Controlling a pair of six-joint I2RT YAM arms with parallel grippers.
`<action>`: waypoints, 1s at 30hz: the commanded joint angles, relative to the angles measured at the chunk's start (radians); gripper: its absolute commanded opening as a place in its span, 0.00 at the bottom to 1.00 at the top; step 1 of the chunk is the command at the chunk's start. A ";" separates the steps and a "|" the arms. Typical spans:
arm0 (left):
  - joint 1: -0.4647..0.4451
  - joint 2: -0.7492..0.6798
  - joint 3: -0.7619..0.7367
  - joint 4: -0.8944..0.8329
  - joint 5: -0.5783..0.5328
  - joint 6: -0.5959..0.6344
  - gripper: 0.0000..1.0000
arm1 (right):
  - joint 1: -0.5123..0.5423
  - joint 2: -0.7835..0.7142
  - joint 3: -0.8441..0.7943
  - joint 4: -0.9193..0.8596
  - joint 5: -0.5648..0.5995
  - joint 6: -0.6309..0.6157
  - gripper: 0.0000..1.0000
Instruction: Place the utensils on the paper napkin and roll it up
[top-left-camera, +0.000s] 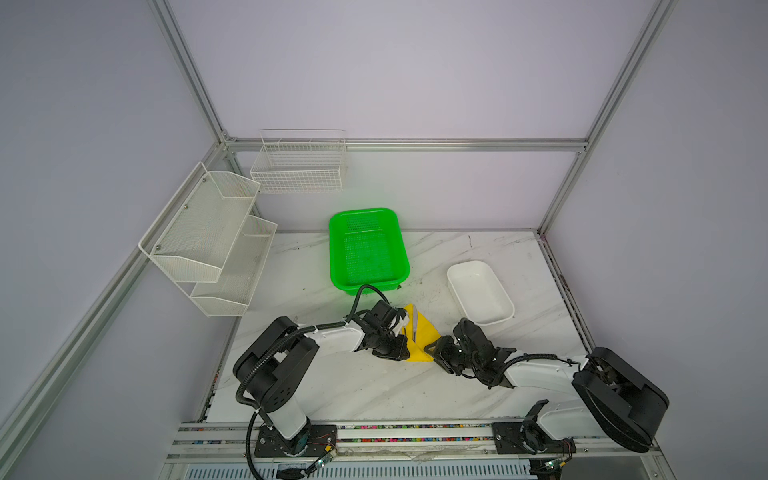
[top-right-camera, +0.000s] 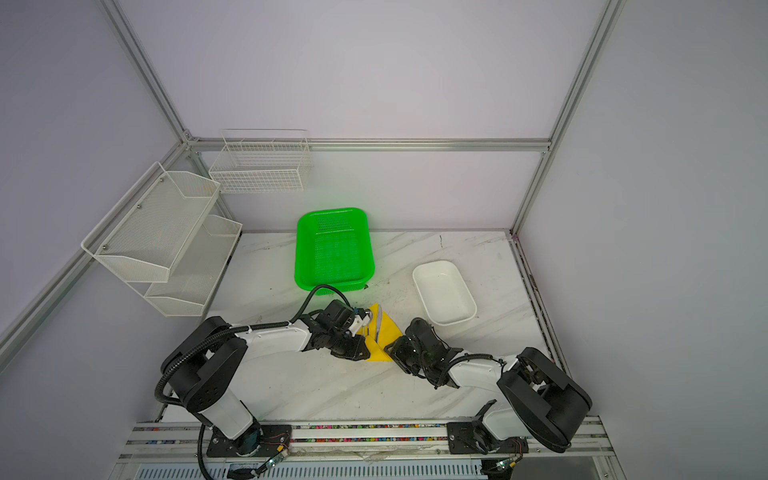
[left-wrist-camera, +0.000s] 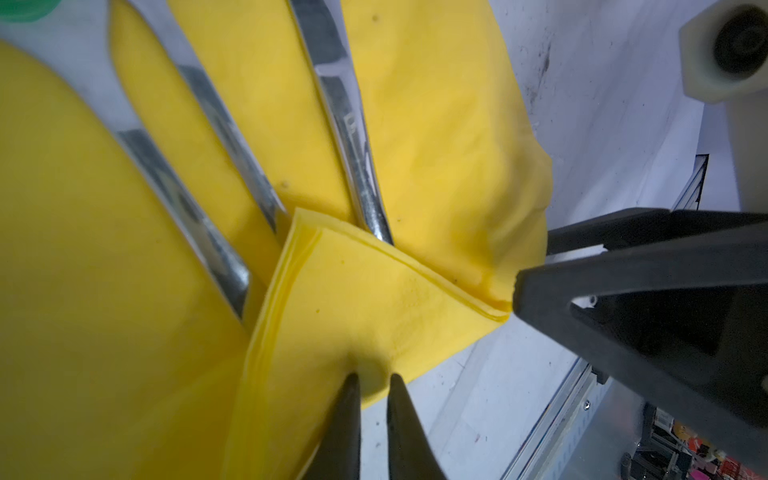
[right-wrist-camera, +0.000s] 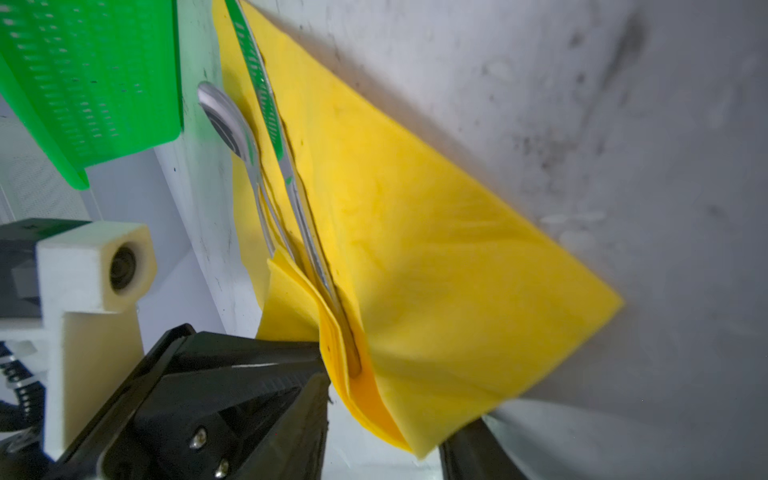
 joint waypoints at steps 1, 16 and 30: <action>-0.003 -0.020 0.063 0.001 -0.007 0.007 0.15 | -0.015 0.015 -0.008 0.033 0.080 0.033 0.46; -0.003 -0.020 0.067 0.004 -0.006 0.006 0.15 | -0.076 0.005 0.007 0.208 0.059 -0.050 0.40; -0.003 -0.041 0.054 0.033 -0.023 -0.033 0.16 | -0.074 0.032 0.088 0.119 -0.022 -0.149 0.11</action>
